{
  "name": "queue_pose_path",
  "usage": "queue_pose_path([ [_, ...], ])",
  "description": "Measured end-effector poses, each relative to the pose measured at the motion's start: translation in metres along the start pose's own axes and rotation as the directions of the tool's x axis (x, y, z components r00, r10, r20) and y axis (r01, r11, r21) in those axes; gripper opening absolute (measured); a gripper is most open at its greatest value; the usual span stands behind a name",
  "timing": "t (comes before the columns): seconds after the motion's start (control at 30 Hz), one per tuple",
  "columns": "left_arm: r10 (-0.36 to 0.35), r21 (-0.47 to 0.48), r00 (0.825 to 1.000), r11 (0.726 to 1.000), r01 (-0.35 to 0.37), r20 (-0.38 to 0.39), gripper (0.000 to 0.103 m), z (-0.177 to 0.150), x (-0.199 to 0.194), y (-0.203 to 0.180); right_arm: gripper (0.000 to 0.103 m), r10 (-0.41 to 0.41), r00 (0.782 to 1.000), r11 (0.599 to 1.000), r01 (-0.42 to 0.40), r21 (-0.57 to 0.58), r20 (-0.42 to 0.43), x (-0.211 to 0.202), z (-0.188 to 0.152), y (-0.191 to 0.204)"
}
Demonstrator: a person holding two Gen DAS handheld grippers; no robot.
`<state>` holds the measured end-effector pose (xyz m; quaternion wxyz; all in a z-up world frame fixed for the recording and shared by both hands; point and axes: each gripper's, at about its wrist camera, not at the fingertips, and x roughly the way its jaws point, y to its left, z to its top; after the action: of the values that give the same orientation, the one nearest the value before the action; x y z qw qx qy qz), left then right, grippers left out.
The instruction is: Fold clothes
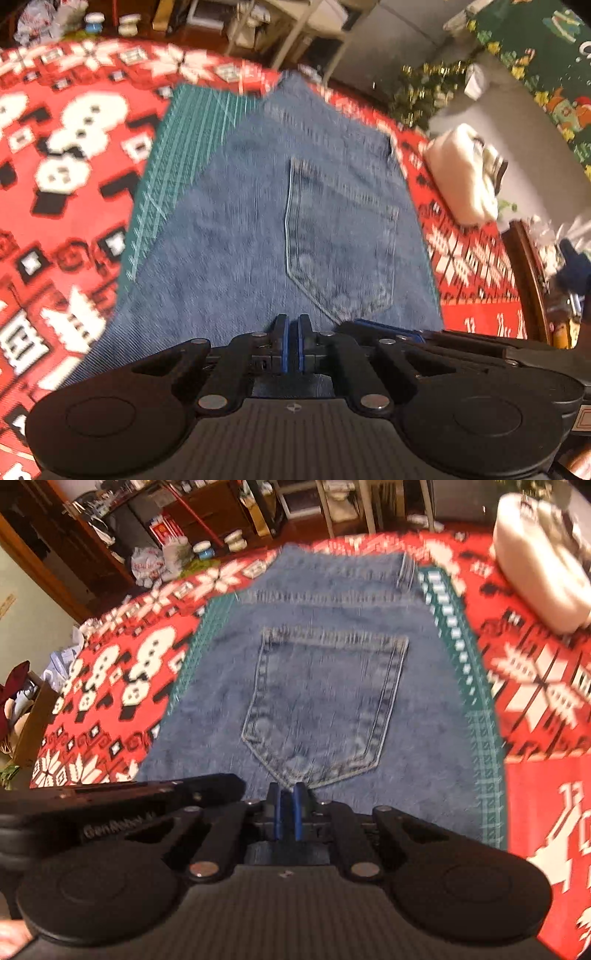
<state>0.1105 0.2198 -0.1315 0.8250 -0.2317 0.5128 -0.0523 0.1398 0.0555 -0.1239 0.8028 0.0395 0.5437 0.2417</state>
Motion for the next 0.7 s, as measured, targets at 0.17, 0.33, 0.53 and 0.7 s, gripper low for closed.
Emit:
queue_pose_path([
  [0.17, -0.029, -0.048, 0.999, 0.998, 0.028, -0.021, 0.005, -0.002, 0.000, 0.008, 0.005, 0.014, 0.999, 0.999, -0.013, 0.036, -0.035, 0.003, -0.007, -0.006],
  [0.33, -0.055, -0.049, 0.998, 0.997, 0.053, -0.035, 0.005, -0.007, -0.008, 0.006, 0.005, 0.031, 0.996, 0.996, -0.024, 0.086, -0.085, -0.004, -0.016, -0.016],
  [0.53, -0.041, 0.015, 0.999, 0.999, 0.041, 0.002, 0.005, -0.006, -0.005, -0.007, 0.010, 0.002, 1.000, 0.995, 0.000, 0.101, -0.017, -0.016, -0.006, -0.021],
  [0.7, -0.010, -0.006, 1.000, 1.000, 0.010, -0.006, 0.003, -0.004, 0.002, 0.002, 0.006, -0.075, 0.997, 0.984, 0.076, 0.163, -0.013, -0.016, 0.001, -0.050],
])
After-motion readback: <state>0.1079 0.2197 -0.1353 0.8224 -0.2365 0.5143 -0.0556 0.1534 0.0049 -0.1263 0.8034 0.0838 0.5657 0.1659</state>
